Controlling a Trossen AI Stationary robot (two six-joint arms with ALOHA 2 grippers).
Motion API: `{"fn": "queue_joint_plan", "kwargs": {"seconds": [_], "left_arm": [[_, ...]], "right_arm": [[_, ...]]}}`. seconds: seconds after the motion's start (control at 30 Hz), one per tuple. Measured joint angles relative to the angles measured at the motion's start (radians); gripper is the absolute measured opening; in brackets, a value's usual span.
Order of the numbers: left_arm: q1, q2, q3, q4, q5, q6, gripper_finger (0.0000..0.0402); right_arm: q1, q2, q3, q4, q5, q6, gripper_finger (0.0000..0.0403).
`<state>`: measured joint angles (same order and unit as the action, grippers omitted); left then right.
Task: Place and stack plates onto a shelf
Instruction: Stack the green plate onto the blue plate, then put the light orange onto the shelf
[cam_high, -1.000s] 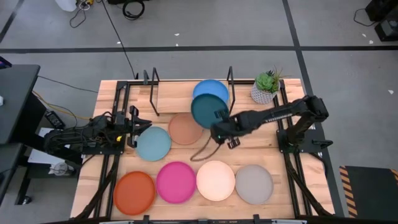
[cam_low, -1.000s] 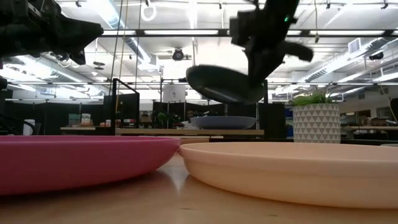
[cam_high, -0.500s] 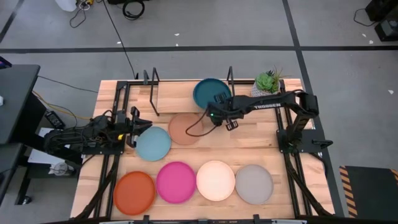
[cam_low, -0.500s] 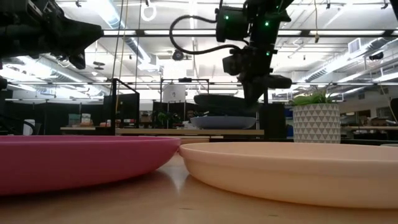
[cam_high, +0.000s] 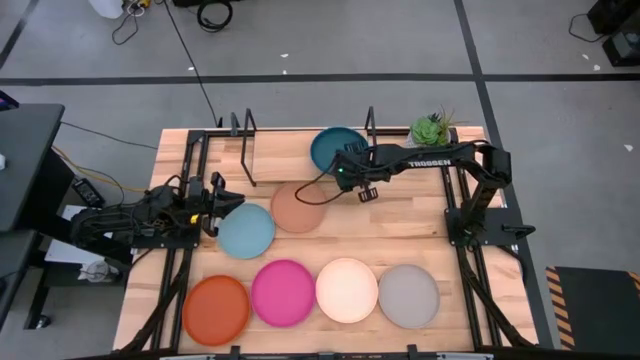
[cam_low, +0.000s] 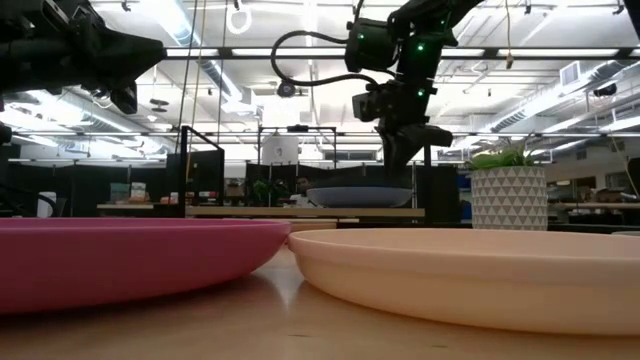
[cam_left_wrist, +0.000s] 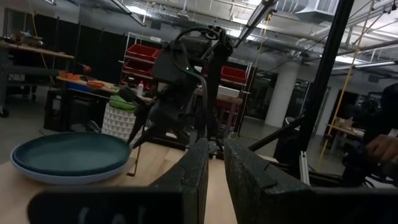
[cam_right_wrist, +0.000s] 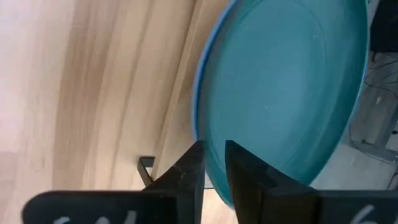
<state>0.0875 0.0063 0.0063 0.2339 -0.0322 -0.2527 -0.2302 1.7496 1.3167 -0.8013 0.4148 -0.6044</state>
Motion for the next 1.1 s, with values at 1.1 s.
{"fn": "queue_joint_plan", "kwargs": {"seconds": [1.1], "left_arm": [[0.000, 0.000, 0.000, 0.000, 0.000, 0.463, 0.0059]], "right_arm": [[0.343, -0.003, -0.058, 0.051, -0.387, 0.557, 0.0092]]}}
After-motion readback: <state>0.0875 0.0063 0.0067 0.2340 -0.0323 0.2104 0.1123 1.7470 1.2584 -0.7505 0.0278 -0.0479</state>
